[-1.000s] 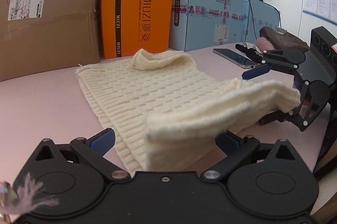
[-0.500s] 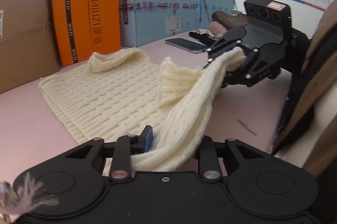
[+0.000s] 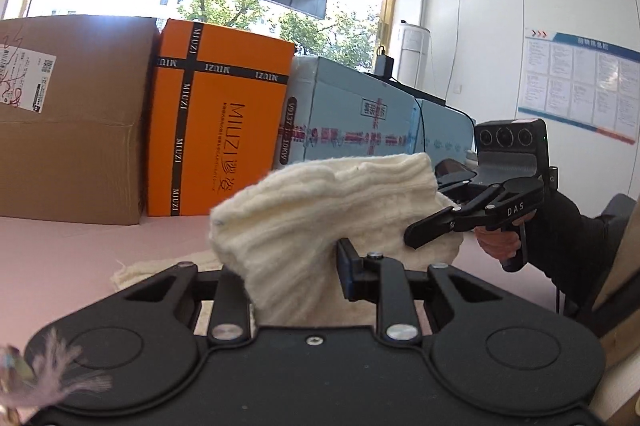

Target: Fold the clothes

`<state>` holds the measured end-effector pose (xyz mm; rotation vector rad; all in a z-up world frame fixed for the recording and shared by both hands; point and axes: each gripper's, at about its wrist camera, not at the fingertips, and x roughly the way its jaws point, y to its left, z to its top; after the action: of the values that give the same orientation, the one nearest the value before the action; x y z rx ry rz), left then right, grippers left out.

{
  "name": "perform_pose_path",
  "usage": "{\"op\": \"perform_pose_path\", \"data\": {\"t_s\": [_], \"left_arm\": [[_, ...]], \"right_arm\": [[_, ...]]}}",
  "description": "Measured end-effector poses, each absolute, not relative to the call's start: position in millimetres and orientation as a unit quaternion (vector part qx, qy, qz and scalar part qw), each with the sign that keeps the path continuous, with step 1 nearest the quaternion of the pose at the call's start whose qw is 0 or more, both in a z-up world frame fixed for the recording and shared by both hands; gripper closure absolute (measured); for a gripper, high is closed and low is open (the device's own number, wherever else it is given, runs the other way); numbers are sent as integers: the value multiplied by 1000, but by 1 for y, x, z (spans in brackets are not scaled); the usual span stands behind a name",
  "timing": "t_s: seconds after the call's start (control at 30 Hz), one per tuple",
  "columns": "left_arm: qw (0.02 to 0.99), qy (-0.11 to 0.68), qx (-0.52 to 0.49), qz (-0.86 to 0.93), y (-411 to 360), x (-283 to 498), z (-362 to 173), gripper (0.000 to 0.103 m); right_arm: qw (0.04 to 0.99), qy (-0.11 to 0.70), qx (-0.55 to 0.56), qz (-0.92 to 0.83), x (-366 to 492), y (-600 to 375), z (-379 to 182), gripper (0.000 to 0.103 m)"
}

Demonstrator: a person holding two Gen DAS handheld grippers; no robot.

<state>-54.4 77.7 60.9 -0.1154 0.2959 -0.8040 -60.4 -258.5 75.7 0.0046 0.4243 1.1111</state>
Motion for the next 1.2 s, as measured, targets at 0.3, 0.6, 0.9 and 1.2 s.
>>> {"op": "perform_pose_path", "data": {"t_s": [0.3,0.6,0.9,1.2], "left_arm": [[917,226,-102,-314,75,26,37,76],[918,242,-110,-296,69,46,20,73],[935,263,-75,-225,62,59,12,48],[933,293,-126,-164,86,69,0,0]], "right_arm": [[829,253,107,488,43,-260,41,85],[852,243,154,438,55,-275,19,47],[899,271,97,330,60,-264,13,19],[904,298,96,290,64,-257,6,13]]}}
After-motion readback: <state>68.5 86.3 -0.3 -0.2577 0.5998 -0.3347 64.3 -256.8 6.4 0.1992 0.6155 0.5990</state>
